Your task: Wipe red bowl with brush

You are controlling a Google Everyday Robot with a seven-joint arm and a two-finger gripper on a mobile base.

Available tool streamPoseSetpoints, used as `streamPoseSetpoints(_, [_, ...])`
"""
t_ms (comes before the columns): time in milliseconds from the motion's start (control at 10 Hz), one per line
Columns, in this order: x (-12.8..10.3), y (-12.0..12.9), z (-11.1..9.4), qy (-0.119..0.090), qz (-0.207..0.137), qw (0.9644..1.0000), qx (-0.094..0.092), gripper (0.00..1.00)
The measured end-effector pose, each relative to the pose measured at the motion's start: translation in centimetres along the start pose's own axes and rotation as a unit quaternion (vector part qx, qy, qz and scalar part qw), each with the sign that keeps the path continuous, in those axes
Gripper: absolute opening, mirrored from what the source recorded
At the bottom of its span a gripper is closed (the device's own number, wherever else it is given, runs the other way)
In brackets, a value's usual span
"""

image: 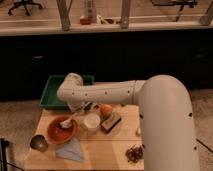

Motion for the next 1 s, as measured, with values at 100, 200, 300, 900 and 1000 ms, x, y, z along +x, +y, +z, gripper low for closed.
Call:
streamPoseSetpoints(100, [-0.3, -0.6, 0.0, -0.002, -0.005, 1.0, 0.004, 0.0])
streamPoseSetpoints(200, [-0.7, -1.1, 0.1, -0.004, -0.012, 0.9999, 0.006, 0.0])
streamPoseSetpoints(300, [-1.5, -1.6, 0.1, -0.008, -0.021, 0.9997, 0.006, 0.0])
streamPoseSetpoints(900, [-4.4, 0.5, -0.1, -0.02, -0.075, 0.9968, -0.017, 0.0])
streamPoseSetpoints(1000, [-4.3, 0.9, -0.3, -0.02, -0.076, 0.9968, -0.019, 0.0])
